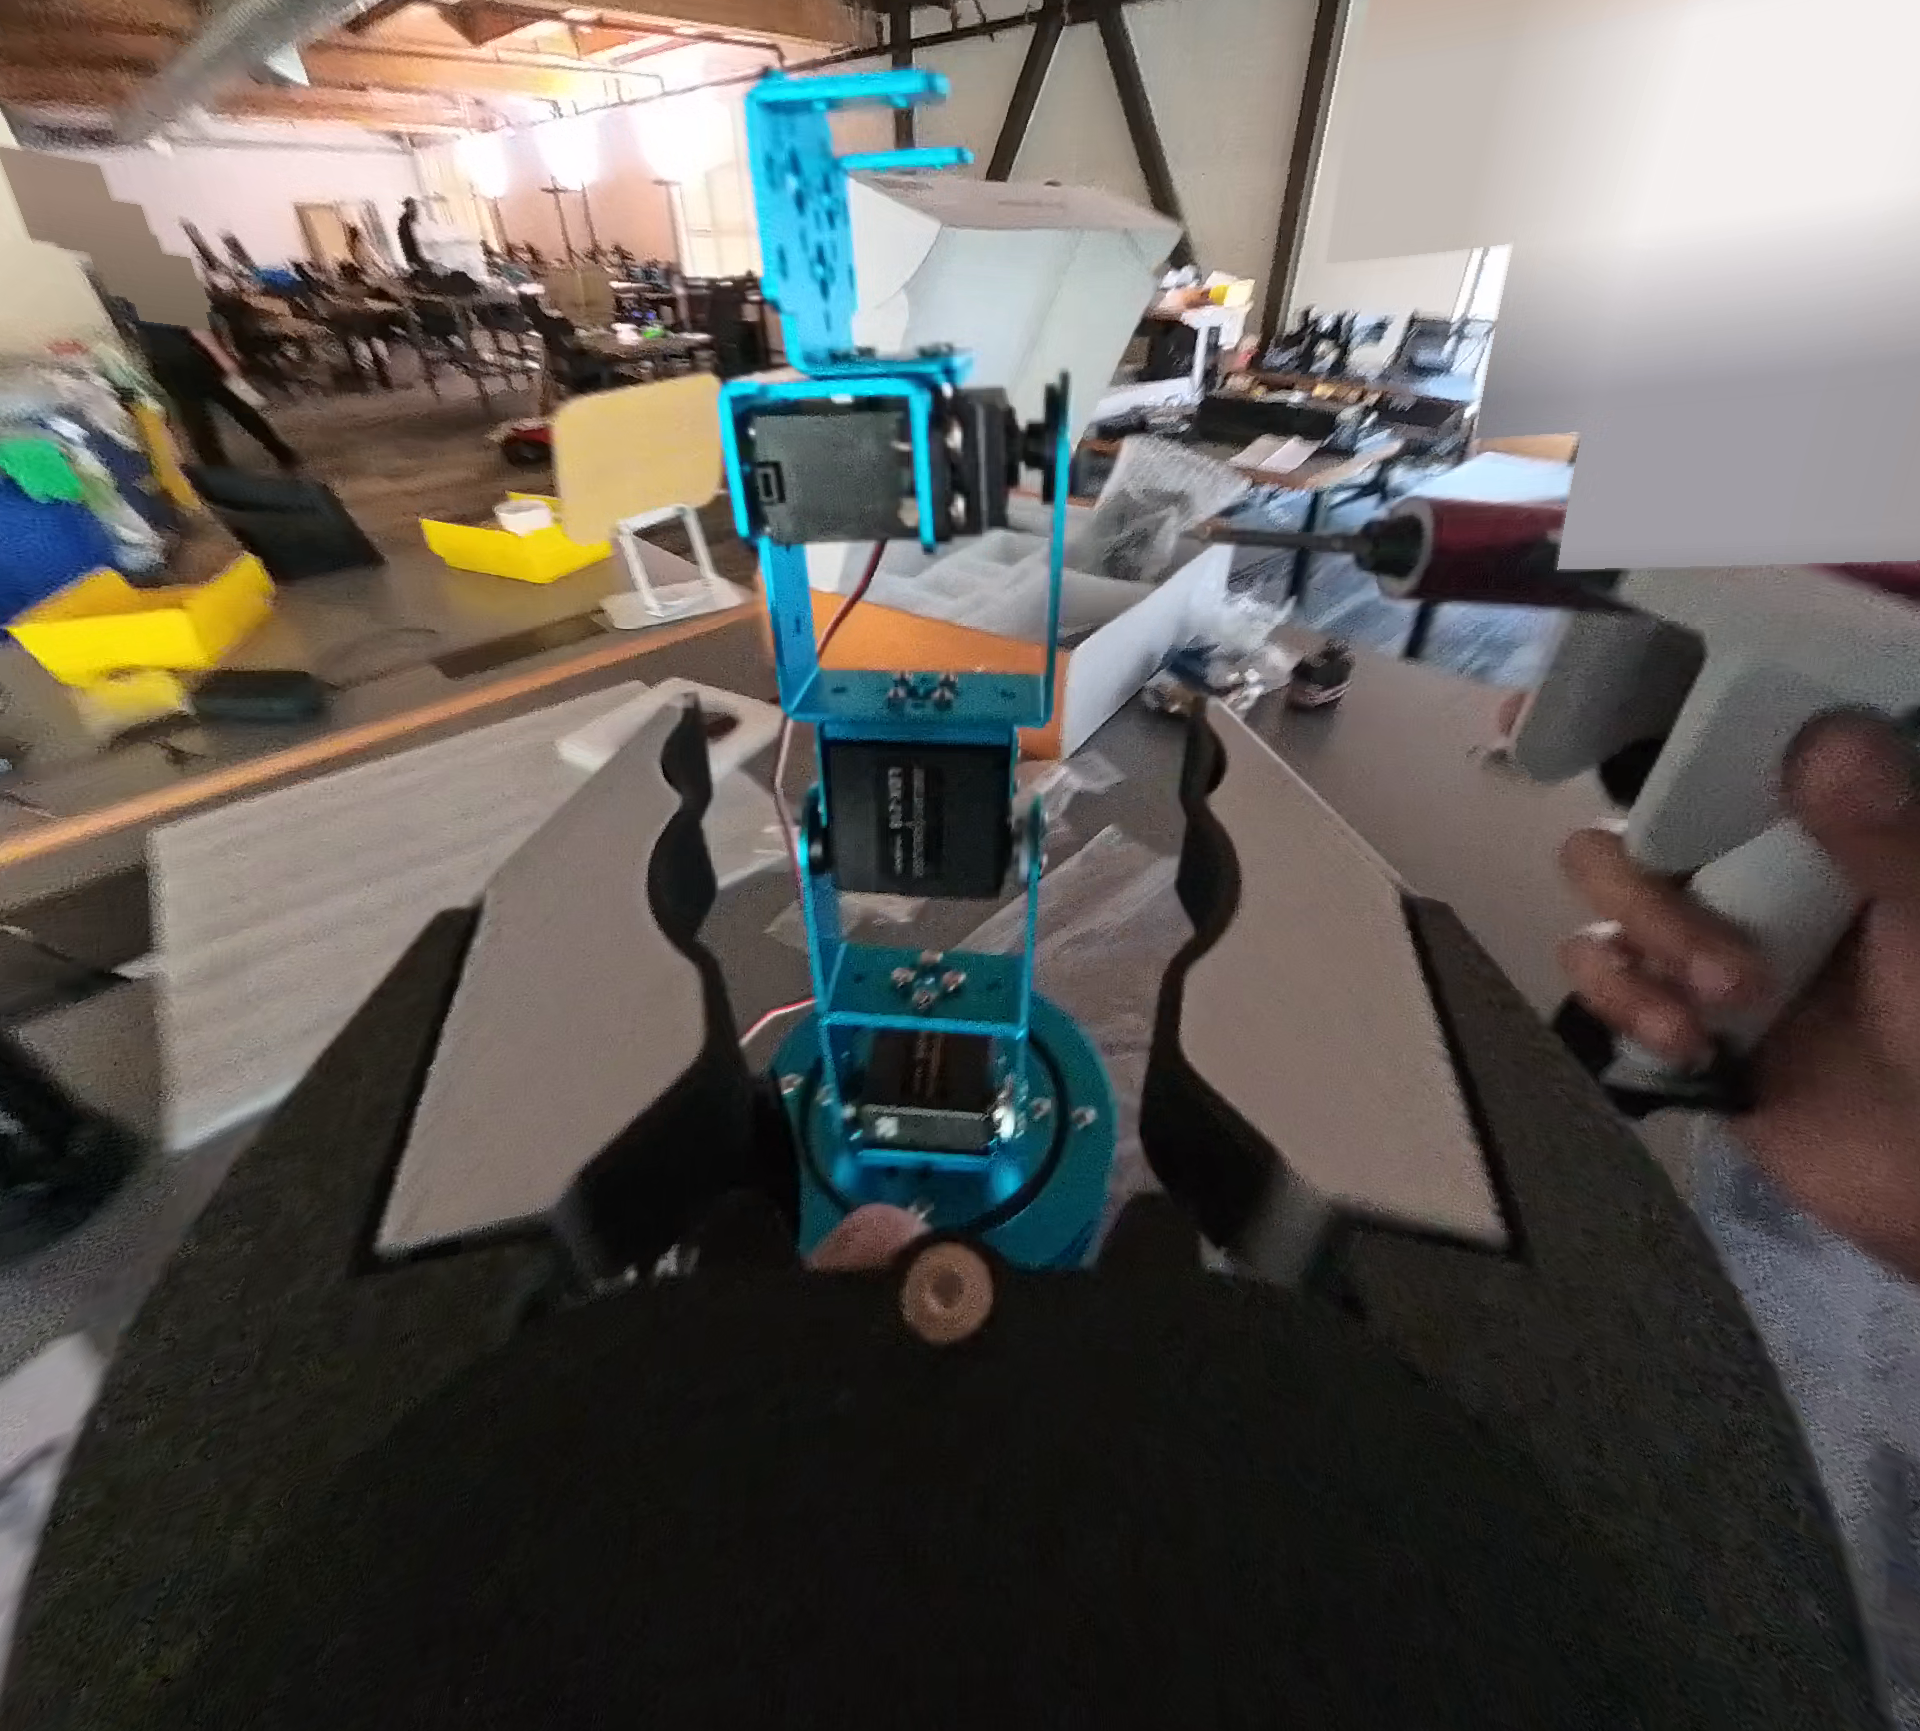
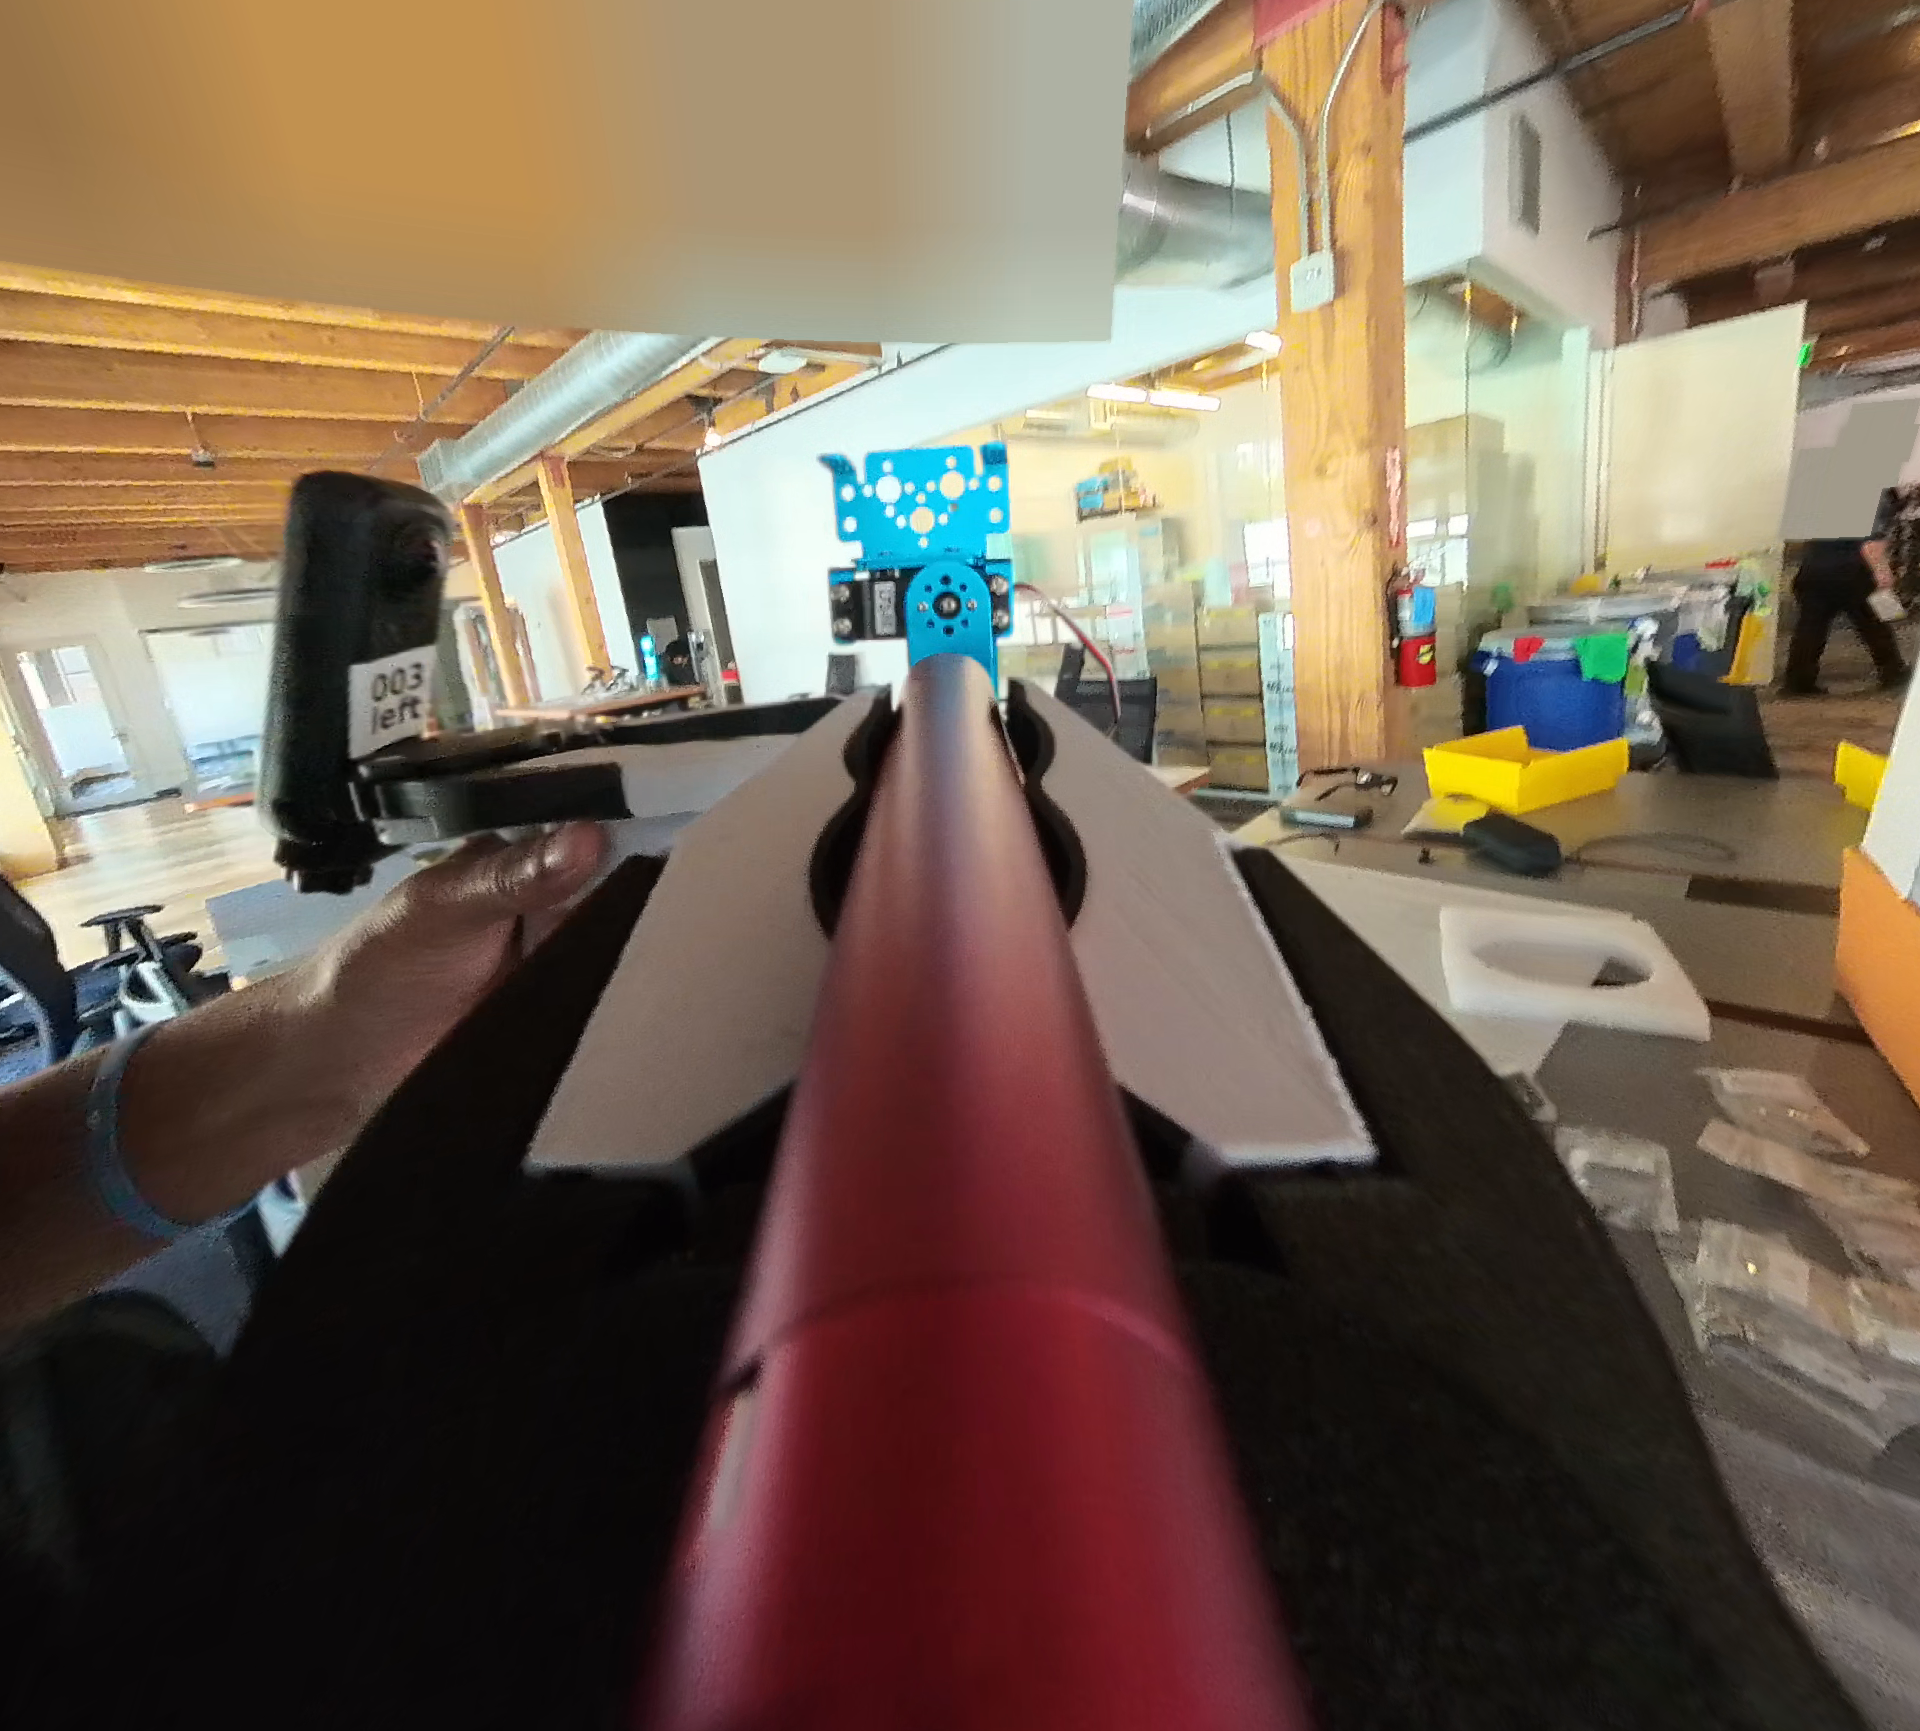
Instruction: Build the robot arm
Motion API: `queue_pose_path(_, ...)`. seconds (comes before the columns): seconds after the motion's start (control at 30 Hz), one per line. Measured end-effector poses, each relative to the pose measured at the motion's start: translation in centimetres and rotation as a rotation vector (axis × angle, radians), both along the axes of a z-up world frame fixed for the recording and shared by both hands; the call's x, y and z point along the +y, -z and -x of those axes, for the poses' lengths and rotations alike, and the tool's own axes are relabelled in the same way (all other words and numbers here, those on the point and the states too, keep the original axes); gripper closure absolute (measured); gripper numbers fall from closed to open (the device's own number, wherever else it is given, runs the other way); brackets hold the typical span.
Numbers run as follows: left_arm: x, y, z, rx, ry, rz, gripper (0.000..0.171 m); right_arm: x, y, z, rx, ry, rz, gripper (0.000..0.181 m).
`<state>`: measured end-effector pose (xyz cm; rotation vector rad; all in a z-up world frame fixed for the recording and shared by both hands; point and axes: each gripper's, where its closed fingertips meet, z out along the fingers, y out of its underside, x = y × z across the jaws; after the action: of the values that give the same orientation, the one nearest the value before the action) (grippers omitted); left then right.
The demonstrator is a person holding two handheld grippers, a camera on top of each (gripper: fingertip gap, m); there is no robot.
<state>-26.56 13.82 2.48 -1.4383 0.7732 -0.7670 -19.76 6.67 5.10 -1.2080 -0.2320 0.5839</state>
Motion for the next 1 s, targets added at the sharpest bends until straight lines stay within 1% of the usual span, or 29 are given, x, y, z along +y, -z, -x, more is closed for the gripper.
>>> queue_pose_path(0.07, 0.4, -0.2, -0.7, -0.038, 0.033, 0.050, 0.077, 0.1, -0.4, 0.2, 0.005, 0.009, -0.025, 0.159)
queue_pose_path(0.13, 1.2, -0.9, -0.9, -0.051, 0.002, 0.017, 0.079, 0.2, -0.9, 0.3, 0.015, 0.017, -0.050, 0.159)
queue_pose_path(0.23, 1.8, -1.2, -1.8, -0.012, 0.005, -0.016, 0.078, 0.4, -1.3, 0.4, 0.023, 0.043, -0.069, 0.159)
queue_pose_path(0.3, 2.1, -1.0, -2.2, 0.027, 0.004, -0.045, 0.081, 0.5, -1.5, 0.6, 0.020, 0.052, -0.081, 0.159)
queue_pose_path(0.37, 2.5, -1.1, -2.4, 0.033, 0.003, -0.055, 0.084, 0.8, -1.5, 0.6, 0.015, 0.068, -0.076, 0.159)
queue_pose_path(0.4, 2.6, -1.2, -2.5, 0.023, 0.002, -0.049, 0.087, 0.8, -1.5, 0.7, 0.012, 0.068, -0.076, 0.159)
queue_pose_path(0.43, 2.7, -1.3, -2.5, 0.010, -0.002, -0.044, 0.095, 0.9, -1.4, 0.8, 0.009, 0.067, -0.073, 0.159)
queue_pose_path(0.47, 2.6, -1.4, -2.6, -0.004, 0.006, -0.040, 0.106, 1.1, -1.4, 0.8, 0.006, 0.076, -0.071, 0.159)
queue_pose_path(0.63, 2.6, -1.4, -2.4, -0.034, -0.009, -0.035, 0.107, 1.3, -1.4, 1.0, -0.002, 0.073, -0.068, 0.159)
queue_pose_path(1.0, 2.8, -1.3, -2.4, -0.021, -0.023, -0.037, 0.107, 1.7, -2.0, 1.3, -0.027, 0.077, -0.078, 0.159)
